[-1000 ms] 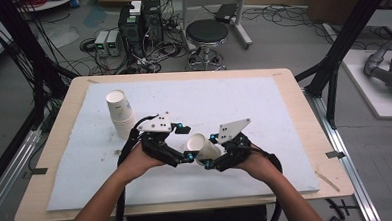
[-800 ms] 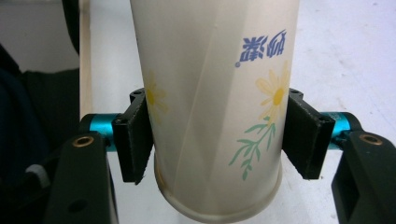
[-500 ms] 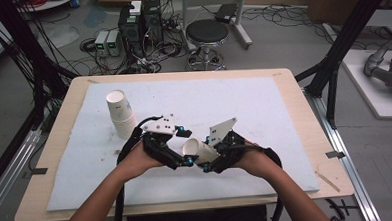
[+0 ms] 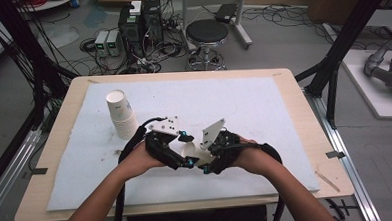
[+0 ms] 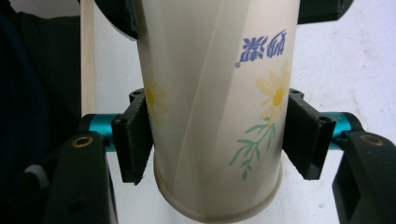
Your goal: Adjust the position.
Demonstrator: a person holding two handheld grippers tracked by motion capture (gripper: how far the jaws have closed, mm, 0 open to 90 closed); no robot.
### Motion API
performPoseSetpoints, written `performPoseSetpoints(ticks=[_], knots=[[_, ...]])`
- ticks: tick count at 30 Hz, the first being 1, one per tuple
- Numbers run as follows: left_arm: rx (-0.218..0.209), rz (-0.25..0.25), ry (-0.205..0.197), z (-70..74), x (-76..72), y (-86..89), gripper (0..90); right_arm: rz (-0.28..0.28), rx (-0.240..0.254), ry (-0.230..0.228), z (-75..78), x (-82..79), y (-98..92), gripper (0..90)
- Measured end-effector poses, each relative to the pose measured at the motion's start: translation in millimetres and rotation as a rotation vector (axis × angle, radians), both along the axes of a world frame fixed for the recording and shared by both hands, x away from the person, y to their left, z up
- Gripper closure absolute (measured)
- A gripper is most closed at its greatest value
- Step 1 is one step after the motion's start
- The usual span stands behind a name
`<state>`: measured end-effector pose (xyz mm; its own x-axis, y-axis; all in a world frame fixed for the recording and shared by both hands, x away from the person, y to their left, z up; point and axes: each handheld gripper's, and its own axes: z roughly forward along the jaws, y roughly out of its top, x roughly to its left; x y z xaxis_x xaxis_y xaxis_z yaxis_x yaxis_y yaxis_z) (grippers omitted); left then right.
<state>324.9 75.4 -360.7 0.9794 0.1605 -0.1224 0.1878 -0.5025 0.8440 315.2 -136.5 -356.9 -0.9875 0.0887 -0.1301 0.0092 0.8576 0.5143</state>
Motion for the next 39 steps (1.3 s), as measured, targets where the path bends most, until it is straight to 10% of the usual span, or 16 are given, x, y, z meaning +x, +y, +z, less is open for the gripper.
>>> performPoseSetpoints(ticks=[19,39], knots=[[0.035,-0.047,0.002,-3.8,-0.9,-1.9,37.0,-0.004,-0.039,0.029,-4.9,-1.1,1.8,28.3],[-0.206,0.111,0.006,-21.3,-1.1,39.4,36.7,-0.136,0.427,-0.030,10.4,-9.1,-42.4,20.4]])
